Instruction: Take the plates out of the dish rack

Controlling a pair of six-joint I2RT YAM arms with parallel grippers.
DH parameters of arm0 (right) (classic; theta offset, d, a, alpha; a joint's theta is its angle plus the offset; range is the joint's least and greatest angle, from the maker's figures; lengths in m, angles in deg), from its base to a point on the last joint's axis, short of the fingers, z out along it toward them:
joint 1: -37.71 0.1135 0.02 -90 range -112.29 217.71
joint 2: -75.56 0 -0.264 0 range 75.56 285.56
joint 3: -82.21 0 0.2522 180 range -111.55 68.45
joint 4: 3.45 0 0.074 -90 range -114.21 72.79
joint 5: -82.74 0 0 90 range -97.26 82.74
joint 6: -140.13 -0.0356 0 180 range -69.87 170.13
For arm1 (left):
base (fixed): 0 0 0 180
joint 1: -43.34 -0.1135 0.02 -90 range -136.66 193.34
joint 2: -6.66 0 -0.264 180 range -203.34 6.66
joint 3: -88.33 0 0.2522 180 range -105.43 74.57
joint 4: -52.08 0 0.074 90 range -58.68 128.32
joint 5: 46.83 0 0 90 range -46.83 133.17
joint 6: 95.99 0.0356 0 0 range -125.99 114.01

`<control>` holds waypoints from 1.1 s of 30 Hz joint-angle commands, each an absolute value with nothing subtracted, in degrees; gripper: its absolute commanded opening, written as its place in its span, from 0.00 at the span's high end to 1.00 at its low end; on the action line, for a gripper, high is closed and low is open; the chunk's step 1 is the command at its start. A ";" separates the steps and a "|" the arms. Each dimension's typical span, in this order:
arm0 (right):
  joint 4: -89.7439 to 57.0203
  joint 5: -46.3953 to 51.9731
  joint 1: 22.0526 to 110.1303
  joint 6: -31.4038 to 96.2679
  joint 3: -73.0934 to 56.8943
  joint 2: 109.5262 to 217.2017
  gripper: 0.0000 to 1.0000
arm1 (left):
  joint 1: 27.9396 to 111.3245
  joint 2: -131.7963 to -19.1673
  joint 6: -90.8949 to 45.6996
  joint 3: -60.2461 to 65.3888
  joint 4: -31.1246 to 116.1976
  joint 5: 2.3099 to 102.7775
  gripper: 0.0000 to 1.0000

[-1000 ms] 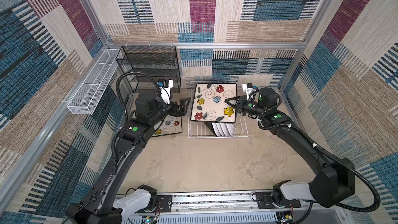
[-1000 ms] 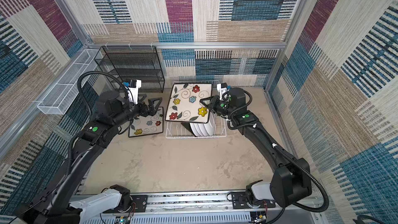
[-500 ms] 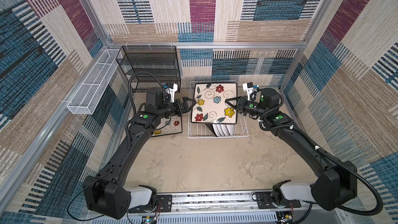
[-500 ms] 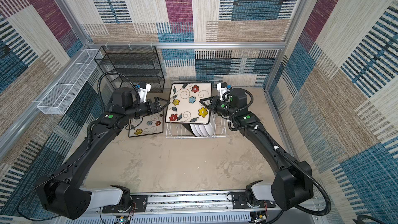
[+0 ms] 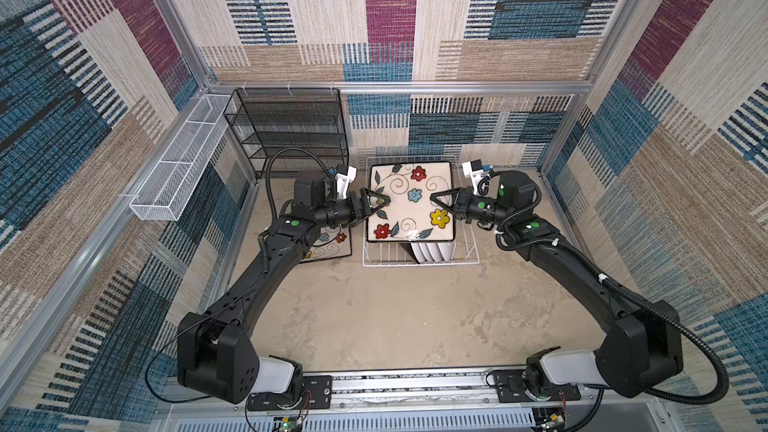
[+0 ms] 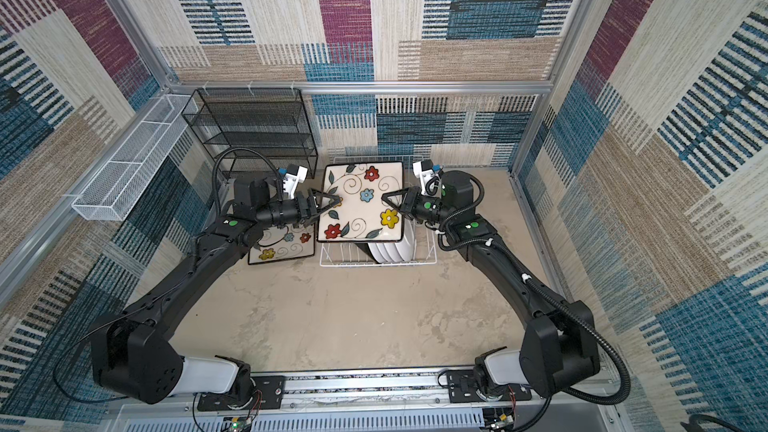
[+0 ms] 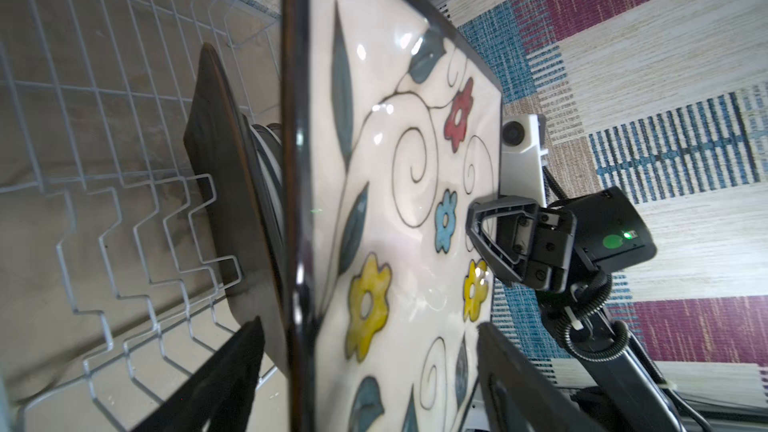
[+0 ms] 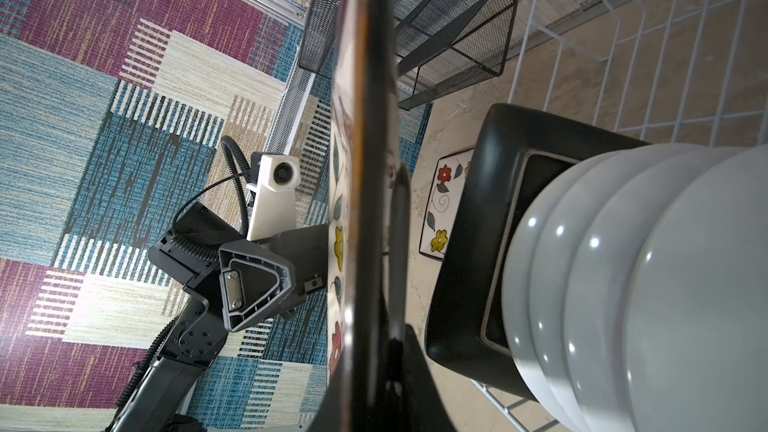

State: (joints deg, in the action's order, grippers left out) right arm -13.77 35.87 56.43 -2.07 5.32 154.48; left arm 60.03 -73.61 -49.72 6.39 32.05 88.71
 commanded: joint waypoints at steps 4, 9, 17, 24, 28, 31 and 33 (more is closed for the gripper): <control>-4.03 41.34 56.51 -2.86 2.92 156.96 1.00 | 60.92 -74.14 -52.68 6.88 36.30 91.77 0.36; -3.34 42.74 56.45 -3.31 2.68 158.35 1.00 | 60.92 -73.95 -53.27 7.68 37.67 92.94 0.57; -2.47 42.91 56.51 -3.48 3.67 158.05 1.00 | 60.90 -74.15 -53.79 7.83 39.81 95.49 0.81; -2.03 44.75 56.51 -4.32 4.42 158.01 0.98 | 60.98 -75.52 -55.42 8.28 42.70 98.08 1.00; -2.22 43.42 56.45 -3.93 5.17 156.74 0.93 | 60.91 -75.45 -55.51 8.47 42.84 97.71 1.00; -3.79 41.69 56.47 -2.98 4.96 156.02 0.82 | 60.92 -75.21 -55.56 8.45 42.85 97.01 1.00; -5.60 40.24 56.44 -2.12 4.50 155.64 0.74 | 60.78 -74.94 -55.39 8.19 42.38 96.48 1.00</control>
